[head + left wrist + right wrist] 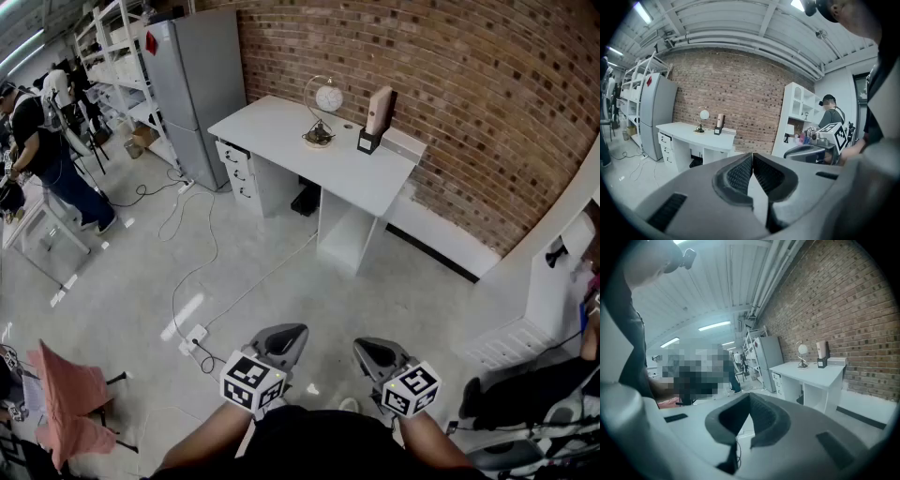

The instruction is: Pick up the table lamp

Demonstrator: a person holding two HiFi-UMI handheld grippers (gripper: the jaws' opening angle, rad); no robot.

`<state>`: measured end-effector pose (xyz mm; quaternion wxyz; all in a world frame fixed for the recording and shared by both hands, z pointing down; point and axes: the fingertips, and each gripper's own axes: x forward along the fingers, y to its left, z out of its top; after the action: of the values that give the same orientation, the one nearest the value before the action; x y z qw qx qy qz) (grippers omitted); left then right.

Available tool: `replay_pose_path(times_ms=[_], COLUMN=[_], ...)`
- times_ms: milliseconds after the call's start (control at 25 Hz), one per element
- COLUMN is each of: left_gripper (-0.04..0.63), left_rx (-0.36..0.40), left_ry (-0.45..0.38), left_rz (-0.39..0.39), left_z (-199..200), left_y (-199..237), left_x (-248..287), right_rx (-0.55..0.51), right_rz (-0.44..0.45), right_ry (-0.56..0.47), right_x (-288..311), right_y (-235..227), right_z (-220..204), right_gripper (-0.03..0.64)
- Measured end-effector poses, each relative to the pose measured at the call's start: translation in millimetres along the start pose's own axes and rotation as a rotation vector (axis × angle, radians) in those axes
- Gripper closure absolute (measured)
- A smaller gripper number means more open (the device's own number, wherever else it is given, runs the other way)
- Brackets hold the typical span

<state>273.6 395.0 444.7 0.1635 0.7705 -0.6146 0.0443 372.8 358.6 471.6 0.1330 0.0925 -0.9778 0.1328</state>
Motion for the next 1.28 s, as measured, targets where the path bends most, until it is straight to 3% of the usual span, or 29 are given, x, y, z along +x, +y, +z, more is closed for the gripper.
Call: replay_pose_path(times_ms=[760,1040,1280], left_gripper=[0.589,0.589,0.589], left_rx=[0.018,0.015,0.0], left_ry=[0.003,0.009,0.008], left_rz=[-0.012,-0.02,-0.019], left_z=[4,4,-1], left_y=[1,1,2], left_x=[-14,-14,-17], right_rx=[0.001,0.063,0.013], right_rz=[-0.005,-0.001,-0.01], right_ry=[-0.004,-0.058,-0.039], right_x=[5,3,7], right_y=[16,15,21], right_z=[1,13,11], right_gripper=[0.614,0.612,0.612])
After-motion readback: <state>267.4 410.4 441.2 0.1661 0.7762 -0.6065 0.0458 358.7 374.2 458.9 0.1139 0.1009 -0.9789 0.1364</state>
